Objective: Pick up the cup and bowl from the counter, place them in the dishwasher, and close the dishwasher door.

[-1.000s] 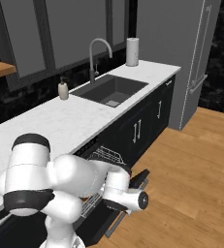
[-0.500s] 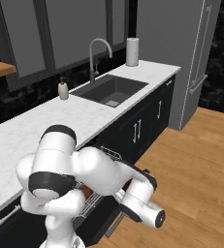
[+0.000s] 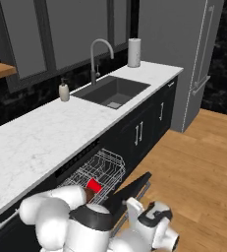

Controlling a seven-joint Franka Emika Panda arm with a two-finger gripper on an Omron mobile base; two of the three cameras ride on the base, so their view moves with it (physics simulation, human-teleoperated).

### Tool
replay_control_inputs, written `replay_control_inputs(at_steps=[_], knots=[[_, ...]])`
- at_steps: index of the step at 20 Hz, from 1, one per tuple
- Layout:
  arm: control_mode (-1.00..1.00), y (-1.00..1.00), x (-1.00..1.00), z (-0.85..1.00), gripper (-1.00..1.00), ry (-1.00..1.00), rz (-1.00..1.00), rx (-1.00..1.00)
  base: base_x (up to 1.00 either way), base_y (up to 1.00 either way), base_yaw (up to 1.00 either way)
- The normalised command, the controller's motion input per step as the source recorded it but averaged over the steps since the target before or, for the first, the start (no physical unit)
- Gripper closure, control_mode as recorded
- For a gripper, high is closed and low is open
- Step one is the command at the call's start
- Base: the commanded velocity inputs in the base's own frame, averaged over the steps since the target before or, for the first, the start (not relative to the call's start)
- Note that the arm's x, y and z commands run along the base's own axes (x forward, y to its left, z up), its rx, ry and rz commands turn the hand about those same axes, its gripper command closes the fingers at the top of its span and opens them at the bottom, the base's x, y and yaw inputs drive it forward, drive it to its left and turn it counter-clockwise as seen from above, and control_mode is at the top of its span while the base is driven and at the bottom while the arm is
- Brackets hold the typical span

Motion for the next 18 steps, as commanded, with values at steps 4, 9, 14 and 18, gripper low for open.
replay_control_inputs(at_steps=[4,9,14,18], knots=[[-1.00,-0.52,0.00,-0.73,-1.00,0.00,0.07,0.38,0.00,0.00,0.00],[-1.00,-0.39,0.32,-0.50,-1.00,0.00,0.07,0.21,0.00,0.00,0.00],[-1.00,-0.44,0.67,-0.59,-1.00,0.00,0.13,0.25,0.00,0.00,0.00],[-1.00,-0.15,0.77,-0.92,-1.00,0.00,0.14,0.19,0.00,0.00,0.00]])
